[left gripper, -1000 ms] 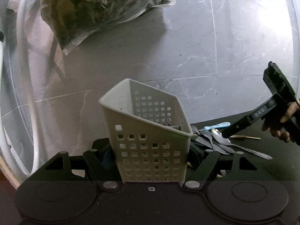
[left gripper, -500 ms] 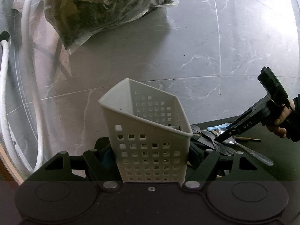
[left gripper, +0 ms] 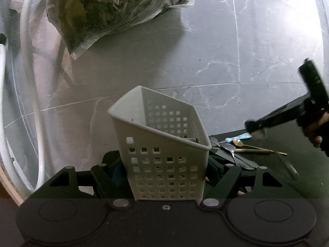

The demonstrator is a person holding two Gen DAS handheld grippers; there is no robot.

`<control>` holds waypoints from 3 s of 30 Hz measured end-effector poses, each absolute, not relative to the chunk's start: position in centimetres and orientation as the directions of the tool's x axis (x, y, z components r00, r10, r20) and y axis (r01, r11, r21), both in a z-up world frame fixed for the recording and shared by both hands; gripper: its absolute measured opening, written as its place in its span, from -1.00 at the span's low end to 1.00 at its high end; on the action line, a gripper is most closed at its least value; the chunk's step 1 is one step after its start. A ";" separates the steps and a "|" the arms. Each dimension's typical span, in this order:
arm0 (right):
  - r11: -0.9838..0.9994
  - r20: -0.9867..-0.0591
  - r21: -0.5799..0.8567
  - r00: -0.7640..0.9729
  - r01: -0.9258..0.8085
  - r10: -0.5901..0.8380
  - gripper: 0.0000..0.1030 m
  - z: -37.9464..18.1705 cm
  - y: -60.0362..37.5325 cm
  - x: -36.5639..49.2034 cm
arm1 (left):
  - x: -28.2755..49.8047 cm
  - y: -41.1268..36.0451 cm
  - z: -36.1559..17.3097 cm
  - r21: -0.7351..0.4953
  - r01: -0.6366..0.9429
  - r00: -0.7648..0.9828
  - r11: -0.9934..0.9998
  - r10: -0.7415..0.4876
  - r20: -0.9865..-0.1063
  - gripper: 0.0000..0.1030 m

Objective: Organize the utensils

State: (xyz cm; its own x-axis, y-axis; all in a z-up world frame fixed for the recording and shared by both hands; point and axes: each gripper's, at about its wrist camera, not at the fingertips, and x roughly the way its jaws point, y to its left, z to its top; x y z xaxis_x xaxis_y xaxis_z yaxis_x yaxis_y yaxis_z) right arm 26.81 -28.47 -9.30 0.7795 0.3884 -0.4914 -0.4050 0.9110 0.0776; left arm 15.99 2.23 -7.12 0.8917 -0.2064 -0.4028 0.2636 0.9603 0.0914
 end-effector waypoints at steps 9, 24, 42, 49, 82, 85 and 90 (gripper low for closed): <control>0.945 -0.151 0.174 0.941 -0.278 0.304 -0.92 -0.6 -26.6 18.6 | 16.0 3.8 -7.4 0.085 0.358 0.872 0.930 -0.301 -0.387 0.50; 0.936 0.218 0.020 0.915 -0.352 0.340 -0.92 3.6 -12.7 16.8 | 15.0 5.7 -7.4 0.076 0.463 0.828 0.883 -0.400 -0.393 0.50; 0.915 0.182 -0.233 0.910 -0.329 0.373 -0.91 -3.9 -9.1 16.2 | 15.5 5.3 -7.3 0.076 0.456 0.831 0.887 -0.394 -0.392 0.50; 0.902 0.090 -0.197 0.909 -0.385 0.408 -0.84 -4.9 -9.6 16.0 | 15.4 5.4 -7.2 0.078 0.459 0.829 0.885 -0.395 -0.396 0.50; 0.834 -0.574 0.398 0.605 -0.383 0.551 0.79 -12.0 -27.6 28.5 | 15.2 3.1 -6.8 0.097 0.297 0.879 0.950 -0.232 -0.416 0.51; 0.838 -0.577 0.426 0.610 -0.341 0.543 0.26 -11.9 -26.9 29.2 | 15.0 3.0 -6.8 0.099 0.289 0.882 0.952 -0.225 -0.414 0.51; 0.868 -0.633 0.457 0.615 -0.193 0.470 -0.16 -12.8 -26.3 30.6 | 14.8 3.1 -6.9 0.099 0.290 0.883 0.952 -0.226 -0.410 0.51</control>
State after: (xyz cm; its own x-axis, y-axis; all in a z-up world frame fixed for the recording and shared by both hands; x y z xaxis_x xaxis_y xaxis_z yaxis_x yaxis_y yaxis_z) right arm 30.59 -26.30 -12.83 0.6154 0.4697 -0.6330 -0.1927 0.8683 0.4570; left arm 14.83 3.08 -6.89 0.8834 -0.2262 -0.4104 0.2895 0.9521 0.0985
